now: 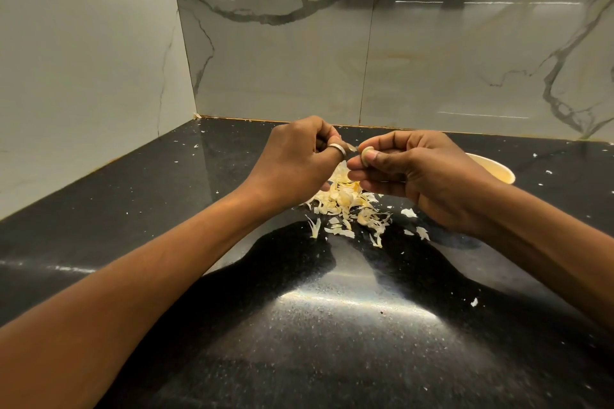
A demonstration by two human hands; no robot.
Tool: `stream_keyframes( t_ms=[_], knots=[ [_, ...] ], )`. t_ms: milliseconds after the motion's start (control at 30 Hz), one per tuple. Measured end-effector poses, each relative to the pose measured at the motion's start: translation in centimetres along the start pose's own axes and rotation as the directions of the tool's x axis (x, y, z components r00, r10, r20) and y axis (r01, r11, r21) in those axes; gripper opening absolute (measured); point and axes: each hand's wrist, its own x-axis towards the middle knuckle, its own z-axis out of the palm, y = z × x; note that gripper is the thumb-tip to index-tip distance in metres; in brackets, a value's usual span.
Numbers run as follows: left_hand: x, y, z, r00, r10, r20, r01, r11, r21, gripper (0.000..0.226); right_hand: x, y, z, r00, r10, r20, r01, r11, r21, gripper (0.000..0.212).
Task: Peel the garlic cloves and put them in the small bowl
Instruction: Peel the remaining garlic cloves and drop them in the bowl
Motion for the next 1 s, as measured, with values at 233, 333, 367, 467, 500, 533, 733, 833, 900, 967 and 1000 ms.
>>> stream_keyframes(
  t_ms=[233, 333, 367, 467, 500, 533, 733, 833, 900, 967, 1000],
  knots=[
    [-0.2, 0.4, 0.0, 0.997, 0.000, -0.075, 0.004, 0.998, 0.058, 0.010, -0.1, -0.2, 0.0, 1.000, 0.015, -0.002, -0.015, 0.999, 0.043, 0.012],
    [-0.2, 0.4, -0.1, 0.994, 0.004, -0.107, 0.010, 0.992, 0.123, 0.013, 0.0, -0.2, -0.1, 1.000, 0.014, -0.012, -0.013, 1.000, 0.024, 0.012],
    [-0.2, 0.4, -0.1, 0.993, 0.003, -0.115, 0.013, 0.991, 0.134, 0.014, 0.0, -0.2, -0.2, 1.000, 0.011, -0.016, -0.011, 1.000, 0.008, 0.012],
    [-0.1, 0.2, 0.0, 0.991, 0.022, -0.133, 0.002, 0.983, 0.183, 0.018, 0.0, -0.6, -0.5, 0.999, -0.016, -0.043, 0.014, 0.999, -0.048, 0.012],
    [-0.1, 0.1, 0.1, 0.991, 0.033, -0.132, -0.005, 0.978, 0.209, 0.020, -0.1, -0.8, -0.6, 0.998, -0.034, -0.055, 0.030, 0.997, -0.070, 0.012],
    [-0.1, -0.1, 0.1, 0.991, 0.043, -0.125, -0.013, 0.972, 0.235, 0.021, -0.1, -1.0, -0.7, 0.996, -0.058, -0.065, 0.051, 0.994, -0.101, 0.012],
    [0.1, -0.7, 0.2, 0.995, 0.087, -0.038, -0.074, 0.961, 0.265, 0.020, -0.3, -2.5, -2.1, 0.951, -0.296, -0.083, 0.224, 0.853, -0.471, 0.009],
    [0.0, -0.5, 0.2, 0.990, 0.138, -0.034, -0.120, 0.942, 0.314, 0.034, -0.1, -3.1, -3.6, 0.908, -0.419, -0.023, 0.255, 0.594, -0.763, 0.010],
    [-0.1, -0.4, 0.2, 0.988, 0.153, -0.035, -0.133, 0.934, 0.333, 0.046, -0.2, -3.7, -4.5, 0.905, -0.426, 0.001, 0.212, 0.447, -0.869, 0.015],
    [-0.2, -0.2, 0.3, 0.989, 0.144, -0.035, -0.124, 0.933, 0.336, 0.052, -0.3, -4.3, -5.3, 0.907, -0.421, -0.022, 0.153, 0.377, -0.914, 0.019],
    [-0.3, -0.2, 0.3, 0.990, 0.138, -0.035, -0.118, 0.934, 0.337, 0.053, -0.3, -4.6, -5.6, 0.908, -0.418, -0.041, 0.126, 0.365, -0.923, 0.021]
  ],
)
